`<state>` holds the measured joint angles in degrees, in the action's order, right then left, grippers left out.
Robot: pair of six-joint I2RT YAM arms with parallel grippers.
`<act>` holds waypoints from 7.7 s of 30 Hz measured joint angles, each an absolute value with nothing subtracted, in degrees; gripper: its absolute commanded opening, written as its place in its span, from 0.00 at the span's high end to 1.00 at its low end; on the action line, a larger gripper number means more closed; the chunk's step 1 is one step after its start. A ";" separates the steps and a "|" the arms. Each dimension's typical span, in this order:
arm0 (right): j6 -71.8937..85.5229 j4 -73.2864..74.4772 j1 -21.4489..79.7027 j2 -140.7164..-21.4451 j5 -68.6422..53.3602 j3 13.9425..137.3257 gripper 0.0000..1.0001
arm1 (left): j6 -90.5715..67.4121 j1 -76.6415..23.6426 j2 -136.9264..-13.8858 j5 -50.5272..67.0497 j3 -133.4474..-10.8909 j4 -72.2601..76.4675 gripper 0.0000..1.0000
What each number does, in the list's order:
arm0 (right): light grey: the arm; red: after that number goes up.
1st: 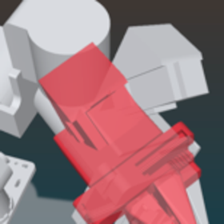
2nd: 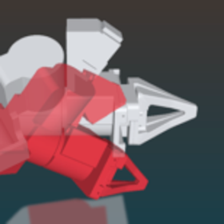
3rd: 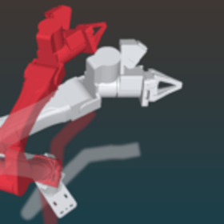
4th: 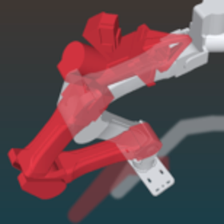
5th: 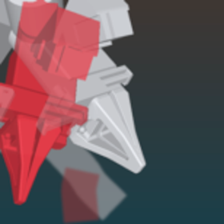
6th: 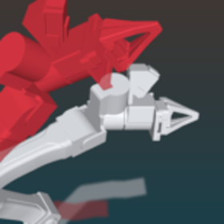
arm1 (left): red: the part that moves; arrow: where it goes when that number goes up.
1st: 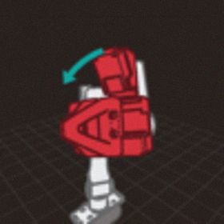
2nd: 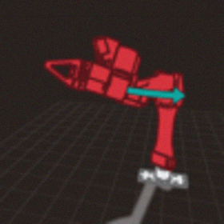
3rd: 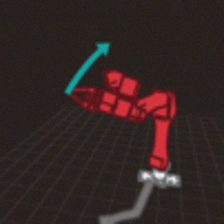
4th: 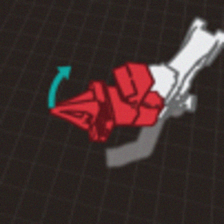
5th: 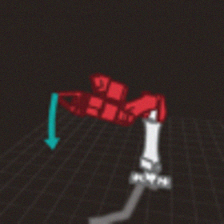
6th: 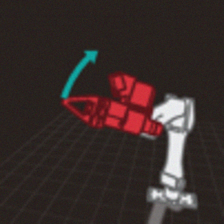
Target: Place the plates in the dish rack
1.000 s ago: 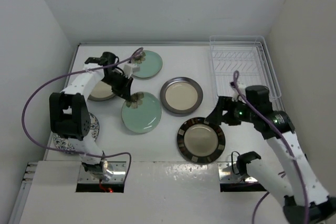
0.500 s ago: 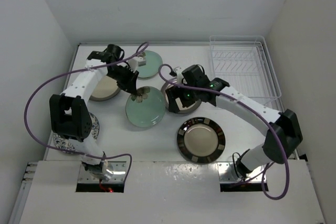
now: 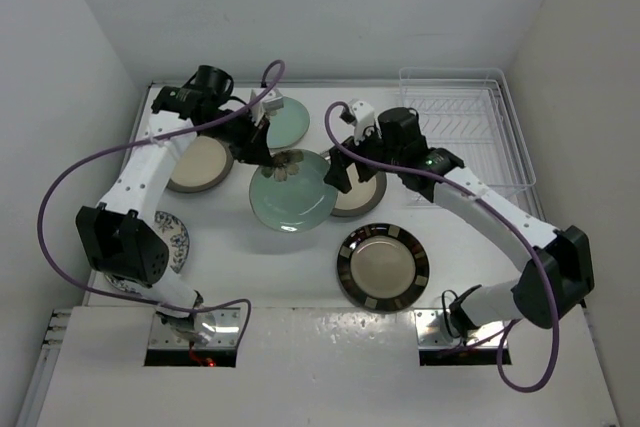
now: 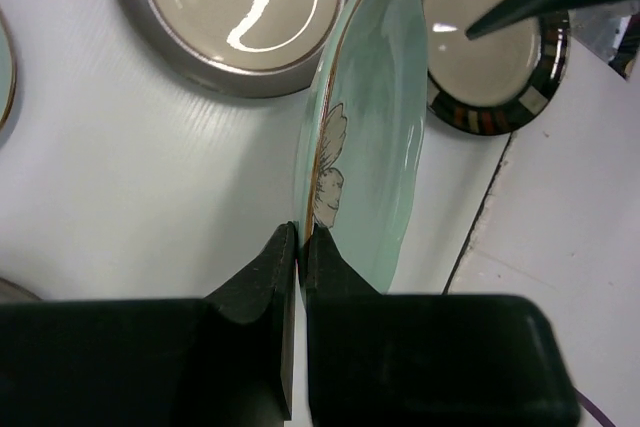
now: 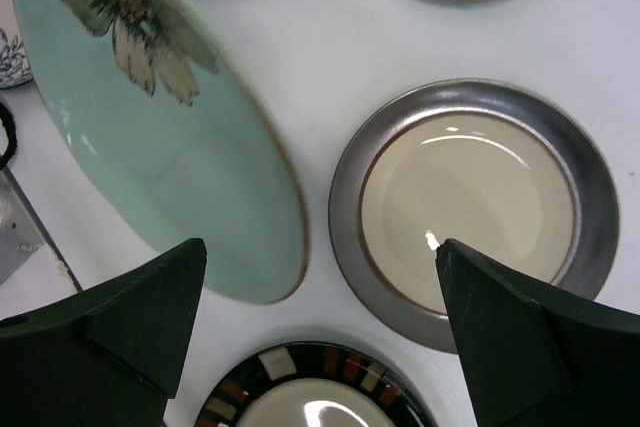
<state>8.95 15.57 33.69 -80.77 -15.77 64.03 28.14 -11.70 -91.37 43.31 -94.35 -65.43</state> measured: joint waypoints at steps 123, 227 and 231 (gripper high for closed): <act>-3.33 21.50 -5.74 -108.90 6.76 107.85 1.00 | 21.61 -23.42 -98.19 3.62 -87.05 -49.74 0.01; -6.70 0.58 10.61 -88.29 22.50 75.46 0.21 | -26.57 -6.59 -130.34 7.97 -102.26 -24.40 0.17; -7.99 0.47 11.57 -88.33 22.52 75.70 0.20 | -27.29 -5.87 -132.22 10.24 -104.38 -23.14 0.42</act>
<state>-7.99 0.47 11.57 -88.33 22.52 75.70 -27.29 -5.87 -132.22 10.24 -104.38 -23.14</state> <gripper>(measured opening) 0.799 0.667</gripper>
